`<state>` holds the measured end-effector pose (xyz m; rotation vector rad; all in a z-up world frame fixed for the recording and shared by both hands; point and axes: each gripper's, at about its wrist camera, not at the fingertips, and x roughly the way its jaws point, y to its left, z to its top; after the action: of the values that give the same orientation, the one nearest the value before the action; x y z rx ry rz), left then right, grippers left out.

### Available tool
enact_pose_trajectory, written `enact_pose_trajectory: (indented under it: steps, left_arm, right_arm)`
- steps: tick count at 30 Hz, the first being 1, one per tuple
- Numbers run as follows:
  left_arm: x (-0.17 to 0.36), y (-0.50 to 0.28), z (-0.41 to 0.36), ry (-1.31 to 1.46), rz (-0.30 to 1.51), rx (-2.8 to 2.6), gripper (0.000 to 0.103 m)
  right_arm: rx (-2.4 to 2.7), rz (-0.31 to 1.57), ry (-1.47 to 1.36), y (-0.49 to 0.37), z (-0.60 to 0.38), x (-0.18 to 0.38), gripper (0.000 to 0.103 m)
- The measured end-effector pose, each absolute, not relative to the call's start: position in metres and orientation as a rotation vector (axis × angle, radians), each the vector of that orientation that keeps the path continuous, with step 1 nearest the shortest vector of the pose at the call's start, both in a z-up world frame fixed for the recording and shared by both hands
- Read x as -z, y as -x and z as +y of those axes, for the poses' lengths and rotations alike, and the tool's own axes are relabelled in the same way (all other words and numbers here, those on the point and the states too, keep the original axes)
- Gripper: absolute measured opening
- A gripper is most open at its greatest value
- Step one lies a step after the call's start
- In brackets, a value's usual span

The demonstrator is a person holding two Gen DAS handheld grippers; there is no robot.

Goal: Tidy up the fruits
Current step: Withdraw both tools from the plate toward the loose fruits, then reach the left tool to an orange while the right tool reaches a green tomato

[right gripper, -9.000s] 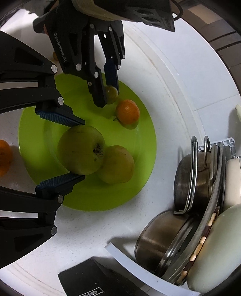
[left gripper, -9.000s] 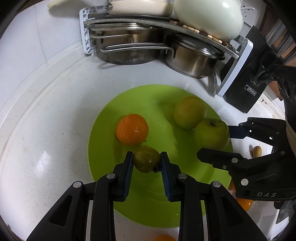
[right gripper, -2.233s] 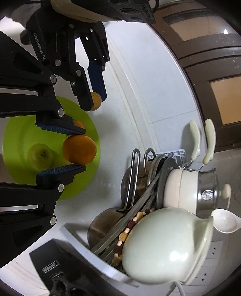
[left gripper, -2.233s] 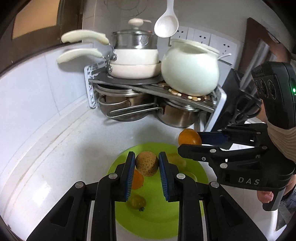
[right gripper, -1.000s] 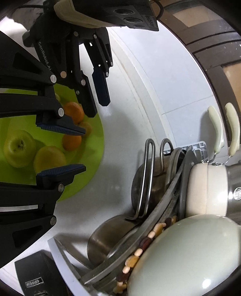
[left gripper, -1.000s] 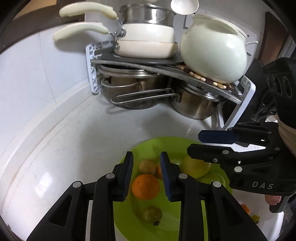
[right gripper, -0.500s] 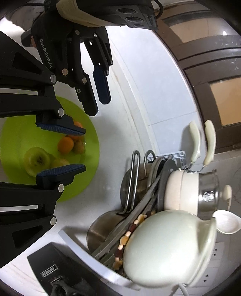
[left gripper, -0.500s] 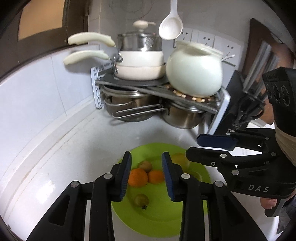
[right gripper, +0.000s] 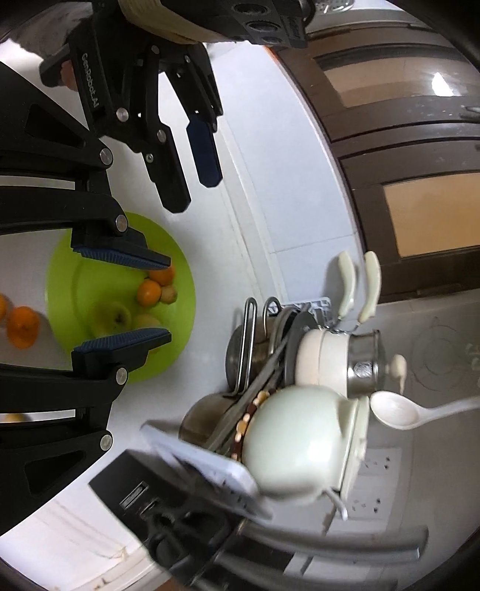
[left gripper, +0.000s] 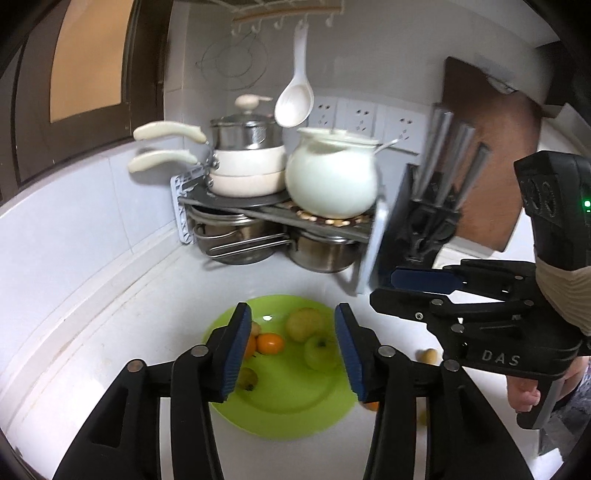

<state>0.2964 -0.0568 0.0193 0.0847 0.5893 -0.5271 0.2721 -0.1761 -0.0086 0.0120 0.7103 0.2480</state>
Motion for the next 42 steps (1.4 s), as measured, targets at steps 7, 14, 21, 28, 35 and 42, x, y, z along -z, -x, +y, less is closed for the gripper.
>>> enact_pose_trajectory:
  steps: [7,14,21,28,35,42]
  left_arm:
    - [-0.027,-0.258,-0.066,-0.1,0.554,0.542,0.055]
    - [-0.023,-0.228,-0.081,-0.125,0.548,0.573,0.059]
    - [-0.01,-0.21,-0.096,-0.146,0.571,0.627,0.059]
    - [0.005,-0.197,-0.111,-0.179,0.594,0.666,0.059]
    - [0.025,-0.195,-0.122,-0.191,0.638,0.712,0.059]
    - [0.046,-0.198,-0.126,-0.21,0.672,0.738,0.059]
  right_arm:
    - [-0.221,0.666,-0.028,-0.231,-0.185,-0.003,0.038]
    - [-0.173,0.656,-0.036,-0.195,-0.196,-0.003,0.043]
    - [-0.139,0.699,-0.056,-0.167,-0.213,0.011,0.043]
    - [-0.123,0.752,-0.068,-0.149,-0.226,0.029,0.043]
    - [-0.113,0.808,-0.049,-0.14,-0.231,0.049,0.043]
    - [-0.114,0.846,-0.014,-0.135,-0.228,0.067,0.043]
